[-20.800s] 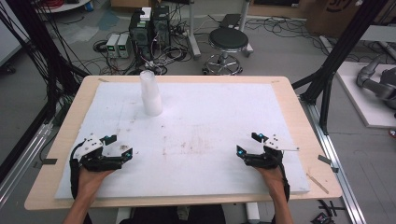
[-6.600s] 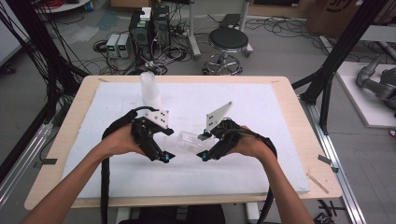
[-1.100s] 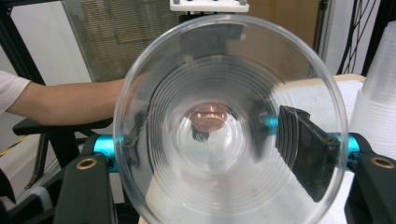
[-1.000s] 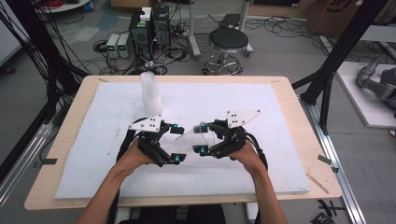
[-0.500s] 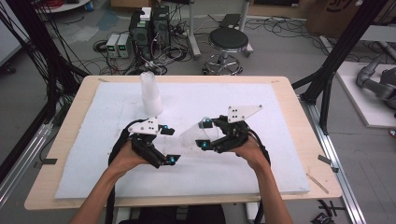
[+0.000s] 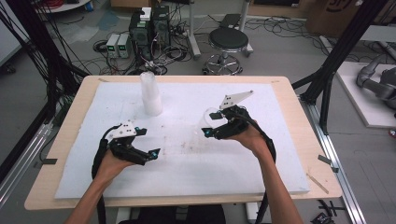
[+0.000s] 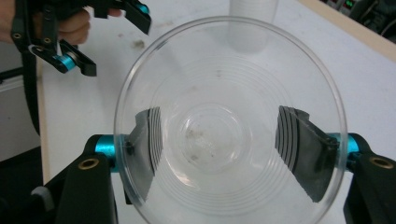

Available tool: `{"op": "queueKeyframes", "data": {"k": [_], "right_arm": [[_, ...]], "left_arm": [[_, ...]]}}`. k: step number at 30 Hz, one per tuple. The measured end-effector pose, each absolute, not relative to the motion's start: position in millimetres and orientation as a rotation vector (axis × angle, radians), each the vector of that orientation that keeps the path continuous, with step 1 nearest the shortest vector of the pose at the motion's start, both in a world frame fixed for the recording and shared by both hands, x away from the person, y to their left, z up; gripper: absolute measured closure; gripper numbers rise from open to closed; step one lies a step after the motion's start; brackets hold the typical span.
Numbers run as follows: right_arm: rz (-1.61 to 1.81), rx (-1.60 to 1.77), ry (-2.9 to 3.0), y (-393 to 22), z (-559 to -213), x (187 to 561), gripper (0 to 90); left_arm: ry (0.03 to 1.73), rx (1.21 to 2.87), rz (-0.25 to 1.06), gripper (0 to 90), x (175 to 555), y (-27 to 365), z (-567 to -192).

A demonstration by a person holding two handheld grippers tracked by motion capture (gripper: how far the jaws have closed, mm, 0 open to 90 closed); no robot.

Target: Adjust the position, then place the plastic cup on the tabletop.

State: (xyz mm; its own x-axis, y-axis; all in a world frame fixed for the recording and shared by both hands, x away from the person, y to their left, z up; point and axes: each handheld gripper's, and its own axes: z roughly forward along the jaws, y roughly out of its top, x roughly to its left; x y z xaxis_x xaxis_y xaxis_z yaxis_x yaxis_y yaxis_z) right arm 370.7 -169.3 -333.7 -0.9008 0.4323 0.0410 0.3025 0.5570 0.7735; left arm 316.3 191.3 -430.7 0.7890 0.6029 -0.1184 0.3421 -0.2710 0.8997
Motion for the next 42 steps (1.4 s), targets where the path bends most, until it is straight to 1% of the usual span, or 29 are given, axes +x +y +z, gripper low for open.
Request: {"op": "queueKeyframes", "data": {"k": [8, 16, 24, 42], "right_arm": [[1.096, 0.674, 2.658, -158, -330, 380, 32.6], [0.988, 0.683, 2.677, -146, -329, 386, 32.6], [0.981, 0.651, 2.695, -139, -330, 387, 32.6], [0.976, 0.661, 2.695, -138, -332, 389, 32.6]], "left_arm": [[0.817, 1.807, 0.355, 1.9, 310, 207, -447], [0.828, 1.769, 0.391, 1.9, 306, 212, -458], [0.824, 1.753, 0.424, 1.9, 304, 214, -464], [0.836, 1.733, 0.412, 1.9, 304, 216, -466]]}}
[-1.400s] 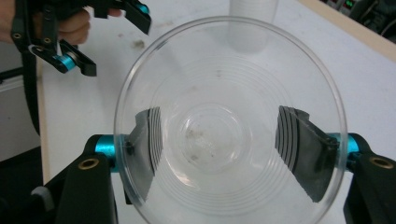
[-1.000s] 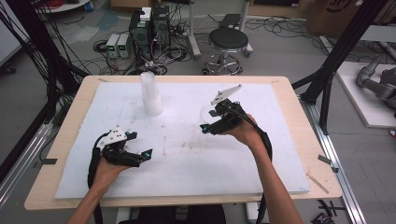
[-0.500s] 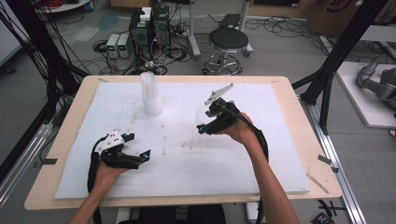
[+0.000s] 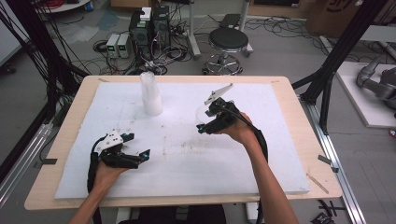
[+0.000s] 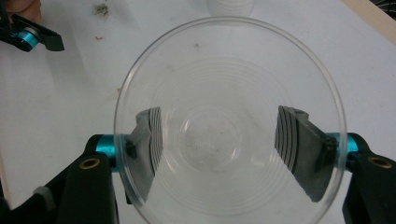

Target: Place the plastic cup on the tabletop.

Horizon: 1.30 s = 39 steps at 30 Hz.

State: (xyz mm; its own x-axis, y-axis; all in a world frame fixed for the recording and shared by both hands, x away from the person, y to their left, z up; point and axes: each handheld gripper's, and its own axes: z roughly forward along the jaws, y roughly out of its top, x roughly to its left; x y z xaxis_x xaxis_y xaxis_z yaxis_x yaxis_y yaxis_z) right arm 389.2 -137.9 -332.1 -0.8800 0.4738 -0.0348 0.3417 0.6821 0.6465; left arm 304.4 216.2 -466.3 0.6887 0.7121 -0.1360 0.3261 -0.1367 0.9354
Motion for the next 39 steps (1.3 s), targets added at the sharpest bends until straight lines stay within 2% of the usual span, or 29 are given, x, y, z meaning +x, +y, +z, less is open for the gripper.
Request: {"op": "queueKeyframes", "data": {"k": [10, 34, 39], "right_arm": [[0.937, 0.678, 2.699, -132, -338, 393, 32.6], [0.688, 0.673, 2.776, -97, -379, 413, 32.5], [0.767, 0.723, 2.781, -95, -395, 415, 32.9]], "left_arm": [[0.835, 1.737, 0.418, 1.9, 304, 216, -466], [0.822, 1.743, 0.415, 2.0, 304, 215, -466], [0.821, 1.742, 0.414, 1.9, 304, 216, -466]]}}
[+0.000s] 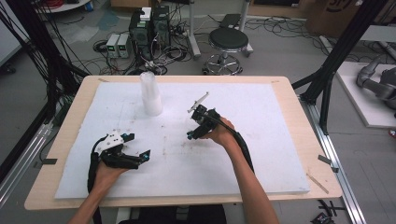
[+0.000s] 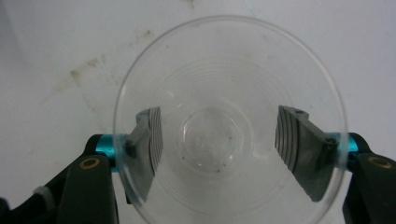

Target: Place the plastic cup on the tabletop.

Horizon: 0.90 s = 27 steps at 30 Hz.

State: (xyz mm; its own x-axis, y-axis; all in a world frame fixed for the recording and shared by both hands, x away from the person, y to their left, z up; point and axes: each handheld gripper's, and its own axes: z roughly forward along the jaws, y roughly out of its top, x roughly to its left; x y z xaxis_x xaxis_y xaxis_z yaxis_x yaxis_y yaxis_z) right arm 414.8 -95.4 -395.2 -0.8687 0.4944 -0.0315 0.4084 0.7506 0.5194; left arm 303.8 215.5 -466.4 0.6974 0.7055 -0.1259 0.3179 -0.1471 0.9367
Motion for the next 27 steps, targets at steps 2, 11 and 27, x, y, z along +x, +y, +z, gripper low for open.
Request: {"op": "queueKeyframes", "data": {"k": [2, 11, 27], "right_arm": [[0.803, 0.725, 2.767, -96, -397, 414, 33.1], [0.796, 0.711, 2.771, -94, -399, 414, 33.4], [0.824, 0.721, 2.745, -103, -406, 409, 17.7]], "left_arm": [[0.821, 1.741, 0.413, 1.9, 304, 216, -466], [0.821, 1.741, 0.412, 2.0, 304, 216, -466], [0.815, 1.74, 0.411, 1.9, 304, 216, -466]]}}
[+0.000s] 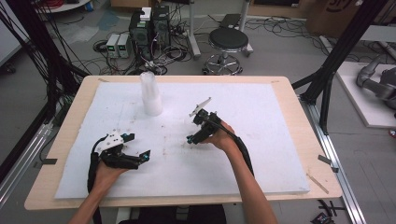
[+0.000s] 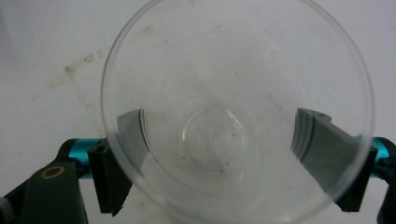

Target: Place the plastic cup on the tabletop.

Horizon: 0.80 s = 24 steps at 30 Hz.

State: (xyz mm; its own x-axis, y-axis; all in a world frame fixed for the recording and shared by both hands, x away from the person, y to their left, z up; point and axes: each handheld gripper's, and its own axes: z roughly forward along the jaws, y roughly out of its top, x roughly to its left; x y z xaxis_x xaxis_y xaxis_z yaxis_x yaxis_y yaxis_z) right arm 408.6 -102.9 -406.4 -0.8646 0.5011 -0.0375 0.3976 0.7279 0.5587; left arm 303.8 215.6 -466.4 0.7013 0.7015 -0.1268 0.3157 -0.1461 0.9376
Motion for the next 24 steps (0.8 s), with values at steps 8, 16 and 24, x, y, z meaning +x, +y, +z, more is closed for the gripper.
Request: {"op": "queueKeyframes", "data": {"k": [8, 16, 24], "right_arm": [[0.953, 0.751, 2.637, -136, -401, 385, 17.8], [1.129, 0.804, 2.427, -191, -407, 346, 17.8], [1.262, 0.902, 2.233, -238, -418, 319, 17.8]], "left_arm": [[0.823, 1.731, 0.399, 1.9, 305, 217, -467], [0.814, 1.732, 0.4, 1.9, 304, 217, -467], [0.822, 1.725, 0.413, 2.0, 303, 217, -467]]}}
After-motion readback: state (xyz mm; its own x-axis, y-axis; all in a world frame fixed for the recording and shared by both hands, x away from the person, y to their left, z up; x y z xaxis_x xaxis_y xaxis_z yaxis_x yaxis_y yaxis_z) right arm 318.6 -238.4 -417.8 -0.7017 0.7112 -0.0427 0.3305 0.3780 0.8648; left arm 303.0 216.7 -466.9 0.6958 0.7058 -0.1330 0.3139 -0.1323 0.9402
